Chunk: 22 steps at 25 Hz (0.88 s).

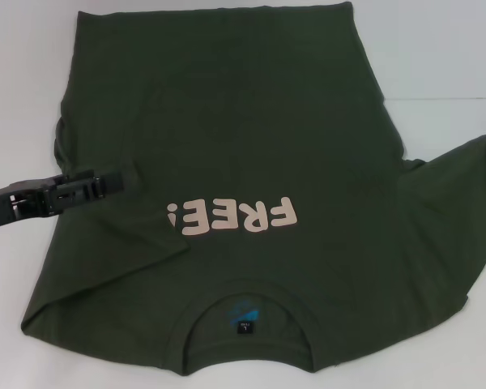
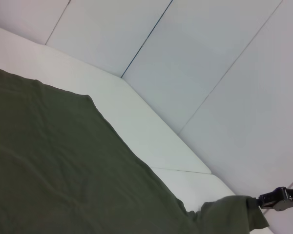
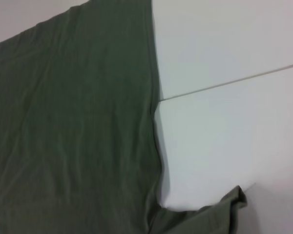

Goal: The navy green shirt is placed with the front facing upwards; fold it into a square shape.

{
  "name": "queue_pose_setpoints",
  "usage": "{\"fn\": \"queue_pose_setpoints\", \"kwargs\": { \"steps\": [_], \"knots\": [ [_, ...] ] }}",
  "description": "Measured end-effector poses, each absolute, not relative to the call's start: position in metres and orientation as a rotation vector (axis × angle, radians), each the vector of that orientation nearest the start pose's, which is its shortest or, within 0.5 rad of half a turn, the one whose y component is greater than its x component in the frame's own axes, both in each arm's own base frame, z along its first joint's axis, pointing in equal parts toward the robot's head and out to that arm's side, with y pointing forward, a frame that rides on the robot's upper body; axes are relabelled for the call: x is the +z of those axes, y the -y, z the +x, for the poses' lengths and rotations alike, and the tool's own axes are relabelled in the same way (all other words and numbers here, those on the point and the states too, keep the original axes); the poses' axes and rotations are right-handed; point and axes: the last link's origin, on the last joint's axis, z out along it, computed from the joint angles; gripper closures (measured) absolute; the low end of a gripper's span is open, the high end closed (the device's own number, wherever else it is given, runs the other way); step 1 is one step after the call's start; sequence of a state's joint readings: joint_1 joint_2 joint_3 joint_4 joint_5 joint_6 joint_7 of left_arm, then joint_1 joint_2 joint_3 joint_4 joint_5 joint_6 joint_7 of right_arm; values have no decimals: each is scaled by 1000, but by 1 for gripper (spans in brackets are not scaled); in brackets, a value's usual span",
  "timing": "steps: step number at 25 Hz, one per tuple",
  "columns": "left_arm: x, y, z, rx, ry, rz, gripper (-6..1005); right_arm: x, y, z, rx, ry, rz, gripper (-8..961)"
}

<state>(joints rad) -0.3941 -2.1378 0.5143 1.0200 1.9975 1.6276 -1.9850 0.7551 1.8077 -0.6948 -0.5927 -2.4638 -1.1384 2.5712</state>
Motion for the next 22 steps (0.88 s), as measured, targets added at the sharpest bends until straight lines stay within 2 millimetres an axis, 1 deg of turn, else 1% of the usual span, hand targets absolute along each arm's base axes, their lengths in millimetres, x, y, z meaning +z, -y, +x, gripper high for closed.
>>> {"fn": "queue_pose_setpoints", "kwargs": {
  "steps": [4, 6, 13, 17, 22],
  "knots": [
    [68, -316, -279, -861, 1237, -2320, 186, 115, -434, 307, 244, -1660, -1868, 938],
    [68, -316, -278, -861, 1235, -2321, 186, 112, -434, 305, 244, -1667, -1881, 938],
    [68, -318, -278, -866, 1239, -2314, 187, 81, -430, 287, 197, -1701, -1995, 938],
    [69, -318, -280, -872, 1240, -2303, 187, 70, -429, 275, 183, -1722, -2057, 938],
    [71, -318, -280, -885, 1240, -2293, 187, 60, -431, 254, 168, -1723, -2139, 938]
  ]
}}
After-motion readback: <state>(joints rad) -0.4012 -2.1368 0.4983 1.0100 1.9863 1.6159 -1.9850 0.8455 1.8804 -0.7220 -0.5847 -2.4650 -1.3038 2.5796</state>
